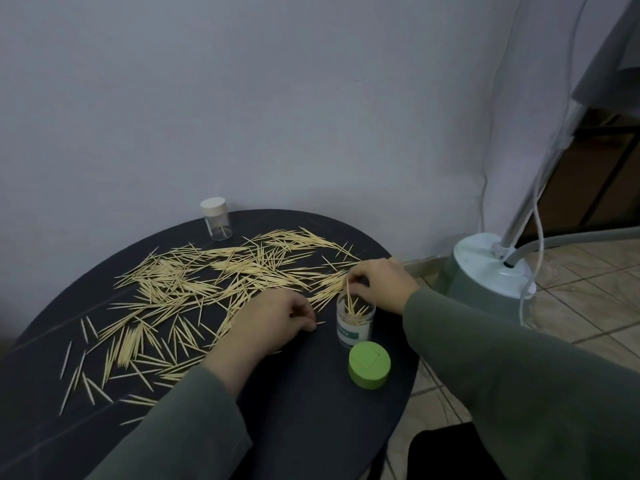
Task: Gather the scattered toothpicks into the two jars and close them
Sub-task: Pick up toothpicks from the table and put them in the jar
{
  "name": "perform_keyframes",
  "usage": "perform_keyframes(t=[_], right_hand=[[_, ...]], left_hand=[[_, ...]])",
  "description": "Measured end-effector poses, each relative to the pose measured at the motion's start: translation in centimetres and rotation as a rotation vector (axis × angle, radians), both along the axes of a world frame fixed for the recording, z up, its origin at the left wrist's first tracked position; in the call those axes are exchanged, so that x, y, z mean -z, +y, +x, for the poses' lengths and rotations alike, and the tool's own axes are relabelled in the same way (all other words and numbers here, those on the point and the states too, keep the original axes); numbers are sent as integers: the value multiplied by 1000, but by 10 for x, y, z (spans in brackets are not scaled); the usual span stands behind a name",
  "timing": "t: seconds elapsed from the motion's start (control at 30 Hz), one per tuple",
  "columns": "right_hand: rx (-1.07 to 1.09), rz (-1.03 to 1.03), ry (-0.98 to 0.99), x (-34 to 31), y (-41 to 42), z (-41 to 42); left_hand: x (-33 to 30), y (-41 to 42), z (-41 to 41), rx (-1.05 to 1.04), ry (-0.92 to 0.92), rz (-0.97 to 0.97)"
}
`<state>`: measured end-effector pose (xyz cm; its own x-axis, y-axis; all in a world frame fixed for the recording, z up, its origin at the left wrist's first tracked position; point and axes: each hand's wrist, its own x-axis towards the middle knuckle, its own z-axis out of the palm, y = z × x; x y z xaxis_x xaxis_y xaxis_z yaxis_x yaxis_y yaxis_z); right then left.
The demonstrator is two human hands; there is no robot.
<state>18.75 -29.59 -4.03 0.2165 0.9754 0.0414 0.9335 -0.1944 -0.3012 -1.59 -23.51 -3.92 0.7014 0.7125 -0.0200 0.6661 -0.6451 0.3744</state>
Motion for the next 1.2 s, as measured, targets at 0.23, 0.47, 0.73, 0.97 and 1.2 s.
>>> perform_keyframes(t=[0.23, 0.47, 0.73, 0.97, 1.2], right_hand=[[187, 13, -169, 5, 13, 9], [265, -86, -282, 13, 24, 12], [126, -16, -265, 11, 28, 3], [365, -68, -161, 7, 59, 18], [236, 23, -162, 17, 87, 20]], left_hand=[[3, 9, 17, -39, -76, 110], [7, 22, 58, 28, 53, 133], [11, 39, 58, 22, 34, 222], [-11, 84, 79, -37, 62, 267], [-4, 124, 118, 10, 213, 272]])
